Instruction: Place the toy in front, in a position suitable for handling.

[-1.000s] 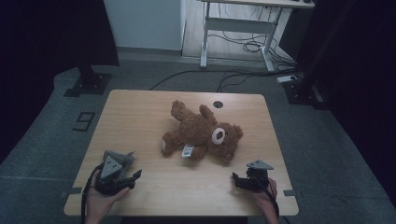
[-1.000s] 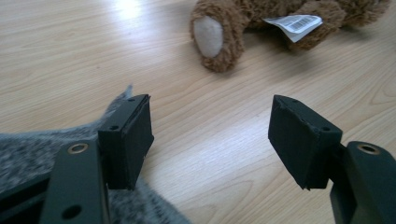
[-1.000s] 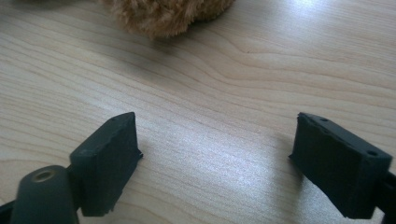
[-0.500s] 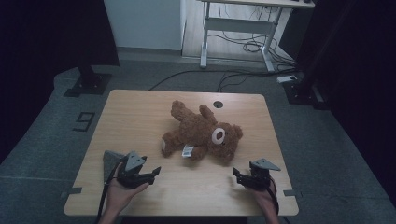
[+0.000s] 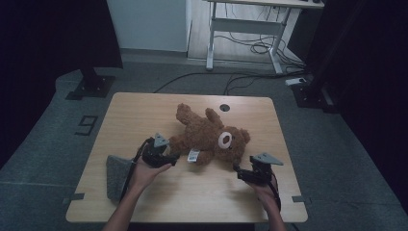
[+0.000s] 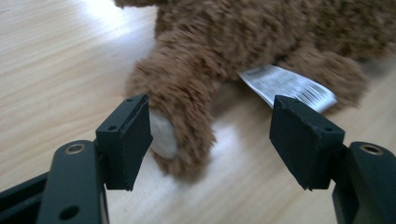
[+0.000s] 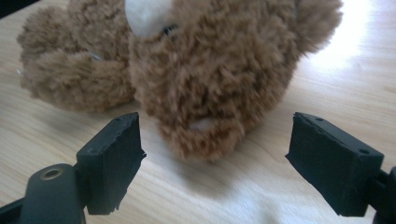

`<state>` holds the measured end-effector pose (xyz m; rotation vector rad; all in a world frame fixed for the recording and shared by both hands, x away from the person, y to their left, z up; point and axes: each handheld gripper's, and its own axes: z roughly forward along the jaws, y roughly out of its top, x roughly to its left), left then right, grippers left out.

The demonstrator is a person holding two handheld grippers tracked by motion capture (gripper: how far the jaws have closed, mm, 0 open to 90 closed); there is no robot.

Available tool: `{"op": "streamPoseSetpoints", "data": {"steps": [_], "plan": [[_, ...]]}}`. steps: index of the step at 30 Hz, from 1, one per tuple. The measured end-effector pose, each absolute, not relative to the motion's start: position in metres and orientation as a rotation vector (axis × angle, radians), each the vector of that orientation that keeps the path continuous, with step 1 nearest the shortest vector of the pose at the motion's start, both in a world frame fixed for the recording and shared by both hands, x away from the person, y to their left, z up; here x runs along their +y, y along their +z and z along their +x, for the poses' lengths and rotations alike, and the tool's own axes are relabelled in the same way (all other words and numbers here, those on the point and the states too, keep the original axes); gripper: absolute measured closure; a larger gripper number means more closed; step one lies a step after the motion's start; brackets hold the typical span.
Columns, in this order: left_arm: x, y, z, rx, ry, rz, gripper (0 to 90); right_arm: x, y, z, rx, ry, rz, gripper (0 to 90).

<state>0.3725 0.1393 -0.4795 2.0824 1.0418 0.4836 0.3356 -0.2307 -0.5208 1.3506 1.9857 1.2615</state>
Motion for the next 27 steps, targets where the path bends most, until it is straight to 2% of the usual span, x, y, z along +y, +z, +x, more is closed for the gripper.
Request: {"op": "streamPoseSetpoints", "data": {"steps": [16,27], "plan": [[0.131,-0.498,0.421,1.103,0.501,2.147,29.6,-0.211,-0.526,0.362,2.014,1.250,1.387,15.3],[0.121,-0.516,0.440,1.118,0.430,2.160,30.8,-0.204,-0.538,0.378,2.031,1.206,1.427,16.0]]}}
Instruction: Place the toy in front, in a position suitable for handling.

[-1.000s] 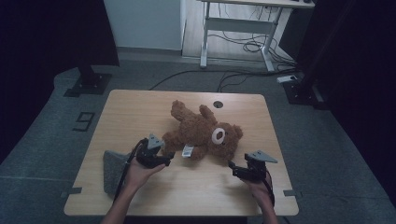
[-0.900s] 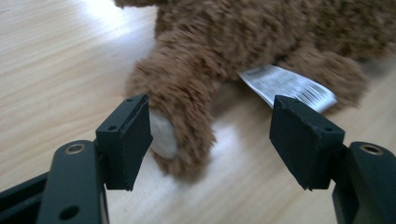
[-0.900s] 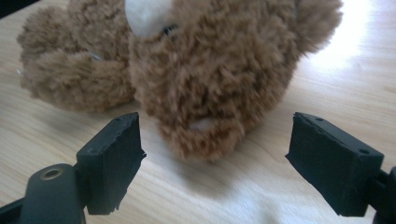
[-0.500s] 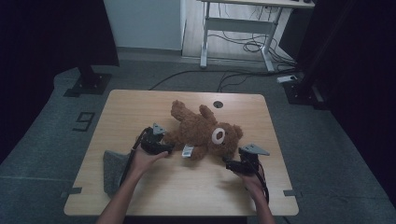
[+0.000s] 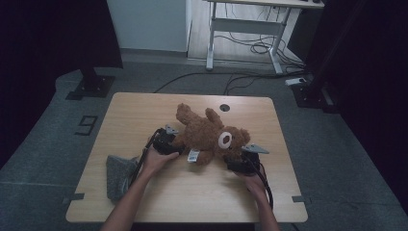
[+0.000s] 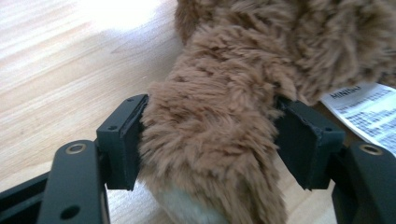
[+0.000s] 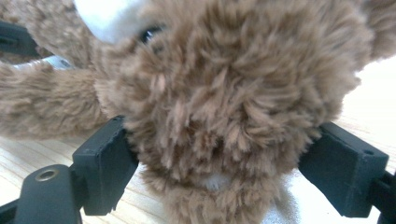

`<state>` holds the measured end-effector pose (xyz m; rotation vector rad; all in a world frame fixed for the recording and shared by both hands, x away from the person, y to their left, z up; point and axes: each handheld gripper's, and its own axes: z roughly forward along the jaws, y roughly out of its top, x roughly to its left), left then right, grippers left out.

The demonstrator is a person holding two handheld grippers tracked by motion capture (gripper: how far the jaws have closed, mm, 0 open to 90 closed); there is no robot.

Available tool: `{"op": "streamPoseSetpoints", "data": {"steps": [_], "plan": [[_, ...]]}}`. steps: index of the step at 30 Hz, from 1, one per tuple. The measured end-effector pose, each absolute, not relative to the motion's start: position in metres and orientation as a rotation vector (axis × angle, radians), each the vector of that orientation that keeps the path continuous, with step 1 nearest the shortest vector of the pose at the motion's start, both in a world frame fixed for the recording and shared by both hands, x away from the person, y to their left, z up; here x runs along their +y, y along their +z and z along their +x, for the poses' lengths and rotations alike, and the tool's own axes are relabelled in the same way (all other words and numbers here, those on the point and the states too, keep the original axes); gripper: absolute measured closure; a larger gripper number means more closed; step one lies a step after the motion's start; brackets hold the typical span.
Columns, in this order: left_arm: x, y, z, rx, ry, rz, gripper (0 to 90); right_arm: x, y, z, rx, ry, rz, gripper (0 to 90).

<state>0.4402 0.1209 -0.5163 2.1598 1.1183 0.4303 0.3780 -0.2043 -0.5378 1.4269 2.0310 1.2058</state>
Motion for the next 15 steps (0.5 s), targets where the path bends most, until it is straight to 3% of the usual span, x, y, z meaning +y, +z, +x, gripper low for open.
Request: {"op": "streamPoseSetpoints", "data": {"steps": [3,5,6,7,8,13,15], "plan": [[0.1201,-0.5187,0.4416,1.119,0.417,2.161,34.9,-0.2028,-0.5407,0.3799,2.045,1.189,1.422,19.0],[0.1204,-0.5198,0.4420,1.120,0.411,2.166,44.7,-0.2004,-0.5422,0.3800,2.062,1.145,1.404,27.9],[0.1210,-0.5200,0.4421,1.121,0.400,2.165,44.7,-0.2004,-0.5422,0.3800,2.062,1.145,1.404,27.9],[0.1217,-0.5198,0.4420,1.120,0.382,2.160,52.6,-0.2007,-0.5426,0.3809,2.072,1.149,1.411,33.0],[0.1222,-0.5195,0.4416,1.114,0.369,2.160,52.6,-0.2007,-0.5426,0.3809,2.072,1.149,1.411,33.0],[0.1207,-0.5182,0.4358,1.083,0.401,2.165,69.2,-0.1996,-0.5418,0.3788,2.077,1.135,1.374,55.8],[0.1219,-0.5165,0.4340,1.082,0.402,2.152,70.2,-0.1990,-0.5415,0.3783,2.074,1.134,1.362,57.5]]}}
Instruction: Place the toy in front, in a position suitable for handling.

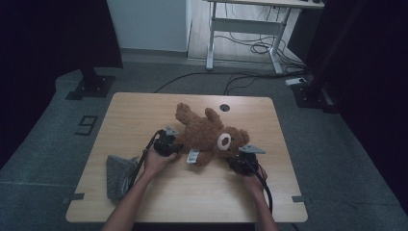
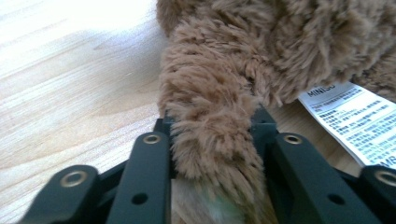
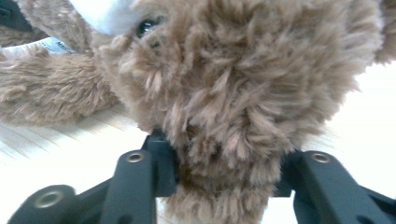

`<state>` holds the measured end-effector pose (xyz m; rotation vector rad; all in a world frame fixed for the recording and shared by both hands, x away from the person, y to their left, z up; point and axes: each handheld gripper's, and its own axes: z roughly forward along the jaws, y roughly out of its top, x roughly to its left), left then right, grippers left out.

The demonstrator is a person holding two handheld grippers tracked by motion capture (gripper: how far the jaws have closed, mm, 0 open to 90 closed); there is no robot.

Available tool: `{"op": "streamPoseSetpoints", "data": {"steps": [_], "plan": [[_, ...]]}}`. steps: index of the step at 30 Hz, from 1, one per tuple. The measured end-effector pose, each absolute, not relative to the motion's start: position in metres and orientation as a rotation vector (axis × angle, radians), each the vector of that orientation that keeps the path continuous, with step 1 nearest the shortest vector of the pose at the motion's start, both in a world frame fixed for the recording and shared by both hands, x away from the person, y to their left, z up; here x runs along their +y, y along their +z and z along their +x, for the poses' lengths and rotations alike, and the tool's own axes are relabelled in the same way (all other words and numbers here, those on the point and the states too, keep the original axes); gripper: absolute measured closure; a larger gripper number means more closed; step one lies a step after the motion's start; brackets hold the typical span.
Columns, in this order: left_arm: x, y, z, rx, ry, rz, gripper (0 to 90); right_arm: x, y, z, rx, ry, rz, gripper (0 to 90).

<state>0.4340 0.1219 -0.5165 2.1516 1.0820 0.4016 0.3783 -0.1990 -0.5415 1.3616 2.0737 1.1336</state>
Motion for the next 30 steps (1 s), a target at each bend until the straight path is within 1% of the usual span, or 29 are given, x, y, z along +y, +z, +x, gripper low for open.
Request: {"op": "streamPoseSetpoints", "data": {"steps": [2,3,6,9,20,26,30], "plan": [[0.125,-0.513,0.432,1.083,0.399,2.119,71.8,-0.201,-0.541,0.378,2.050,1.169,1.355,61.6],[0.126,-0.510,0.430,1.076,0.406,2.107,71.8,-0.201,-0.541,0.378,2.050,1.169,1.355,61.6],[0.128,-0.499,0.423,1.054,0.428,2.073,73.2,-0.203,-0.540,0.376,2.024,1.190,1.323,65.6],[0.127,-0.489,0.415,1.021,0.458,2.048,73.8,-0.203,-0.538,0.374,2.004,1.198,1.310,66.7],[0.135,-0.454,0.376,0.935,0.475,1.961,74.9,-0.208,-0.522,0.360,1.927,1.290,1.232,67.7],[0.142,-0.451,0.350,0.922,0.484,1.943,74.8,-0.208,-0.514,0.350,1.954,1.307,1.181,67.6],[0.144,-0.454,0.340,0.922,0.477,1.941,74.7,-0.208,-0.514,0.343,1.986,1.304,1.160,67.5]]}}
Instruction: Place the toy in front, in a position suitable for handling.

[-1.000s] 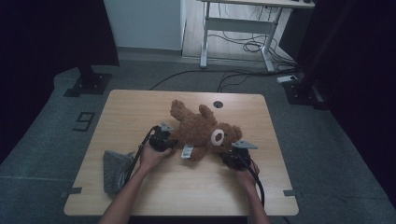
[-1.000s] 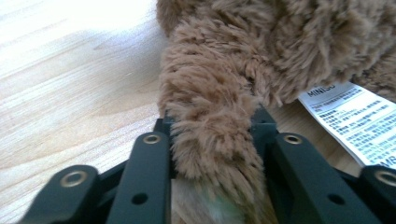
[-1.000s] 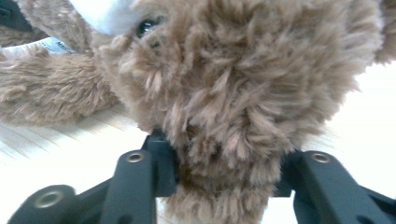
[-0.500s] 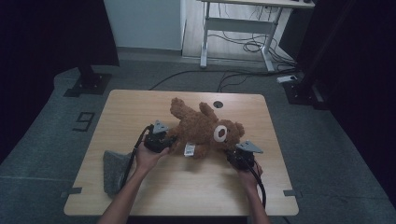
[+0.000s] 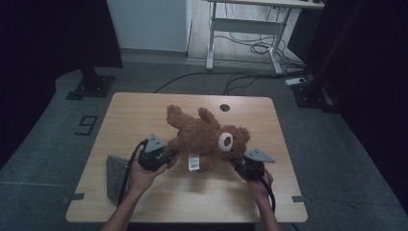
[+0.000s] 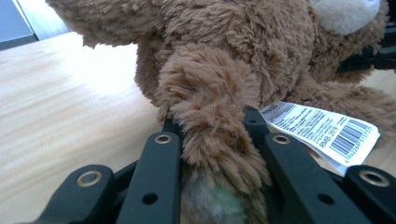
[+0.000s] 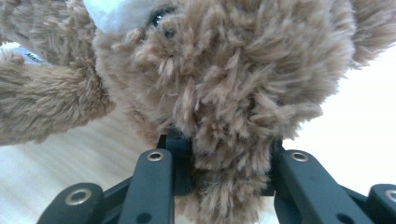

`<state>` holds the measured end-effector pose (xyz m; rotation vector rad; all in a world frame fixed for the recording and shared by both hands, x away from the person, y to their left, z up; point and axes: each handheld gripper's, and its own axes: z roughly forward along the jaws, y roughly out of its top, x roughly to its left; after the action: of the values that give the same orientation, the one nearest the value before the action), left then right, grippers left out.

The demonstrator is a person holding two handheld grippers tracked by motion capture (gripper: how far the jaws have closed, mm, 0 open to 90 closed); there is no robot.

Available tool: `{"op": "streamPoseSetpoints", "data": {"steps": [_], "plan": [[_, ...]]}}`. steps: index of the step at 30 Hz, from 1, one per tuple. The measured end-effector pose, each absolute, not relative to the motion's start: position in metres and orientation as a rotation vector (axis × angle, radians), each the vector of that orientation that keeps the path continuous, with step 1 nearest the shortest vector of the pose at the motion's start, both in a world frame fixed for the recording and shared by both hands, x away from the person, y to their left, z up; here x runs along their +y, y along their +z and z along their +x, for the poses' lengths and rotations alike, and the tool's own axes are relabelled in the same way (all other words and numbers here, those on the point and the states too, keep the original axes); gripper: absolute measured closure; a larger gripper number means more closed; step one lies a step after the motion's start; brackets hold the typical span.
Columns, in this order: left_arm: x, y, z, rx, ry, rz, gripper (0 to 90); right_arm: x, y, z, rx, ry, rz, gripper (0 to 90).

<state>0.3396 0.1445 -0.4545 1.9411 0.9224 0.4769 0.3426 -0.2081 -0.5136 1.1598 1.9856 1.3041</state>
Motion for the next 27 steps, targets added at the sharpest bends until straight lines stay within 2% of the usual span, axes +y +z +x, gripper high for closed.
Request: {"op": "streamPoseSetpoints", "data": {"steps": [7,21,25,27], "plan": [[0.148,-0.473,0.321,0.925,0.431,1.960,74.5,-0.210,-0.520,0.332,2.042,1.274,1.134,67.3],[0.156,-0.497,0.310,0.965,0.376,1.971,72.4,-0.205,-0.536,0.326,2.120,1.230,1.158,64.9],[0.157,-0.507,0.309,0.993,0.368,1.976,65.6,-0.207,-0.542,0.328,2.142,1.217,1.161,59.3],[0.160,-0.509,0.308,1.001,0.376,1.989,55.5,-0.209,-0.543,0.329,2.144,1.214,1.175,56.4]]}}
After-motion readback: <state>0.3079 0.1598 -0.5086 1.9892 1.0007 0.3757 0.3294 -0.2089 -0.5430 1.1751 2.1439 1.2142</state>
